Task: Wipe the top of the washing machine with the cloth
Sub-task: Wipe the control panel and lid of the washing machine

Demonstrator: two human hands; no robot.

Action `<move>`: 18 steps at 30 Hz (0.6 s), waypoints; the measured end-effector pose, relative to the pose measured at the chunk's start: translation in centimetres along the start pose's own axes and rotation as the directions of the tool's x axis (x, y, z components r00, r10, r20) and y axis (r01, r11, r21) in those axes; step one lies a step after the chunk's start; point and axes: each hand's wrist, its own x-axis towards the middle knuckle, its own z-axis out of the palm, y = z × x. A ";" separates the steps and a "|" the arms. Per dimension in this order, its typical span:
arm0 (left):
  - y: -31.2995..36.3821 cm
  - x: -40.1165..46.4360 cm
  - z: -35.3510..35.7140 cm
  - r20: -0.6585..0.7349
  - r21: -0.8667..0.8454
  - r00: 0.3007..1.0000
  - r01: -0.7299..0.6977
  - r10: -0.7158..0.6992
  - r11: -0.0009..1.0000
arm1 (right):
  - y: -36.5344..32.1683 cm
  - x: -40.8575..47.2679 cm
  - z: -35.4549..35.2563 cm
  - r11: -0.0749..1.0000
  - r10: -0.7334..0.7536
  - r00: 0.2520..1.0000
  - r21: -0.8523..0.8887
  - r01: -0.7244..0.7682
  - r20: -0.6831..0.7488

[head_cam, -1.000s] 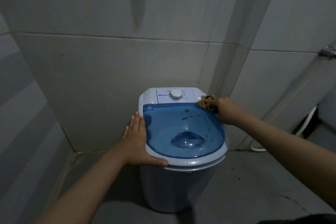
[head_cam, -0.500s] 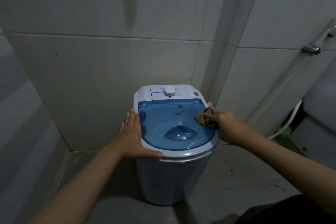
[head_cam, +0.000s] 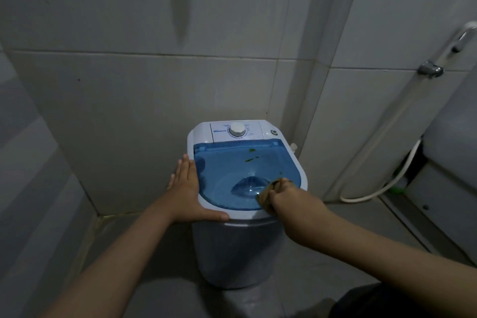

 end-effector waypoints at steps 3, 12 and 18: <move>0.0 0.0 0.0 0.001 0.001 1.000 0.000 0.000 1.000 | -0.4 0.7 -1.7 0.992 -0.033 0.996 0.126 0.022 0.081; -0.3 0.1 0.0 0.004 0.000 1.000 -0.017 0.017 1.000 | 3.4 11.6 -6.1 0.972 0.056 0.979 0.235 -0.008 -0.198; -0.5 0.3 0.2 0.001 -0.002 1.000 -0.008 0.008 1.000 | 4.3 16.7 -2.3 0.999 0.039 0.990 0.031 -0.036 -0.133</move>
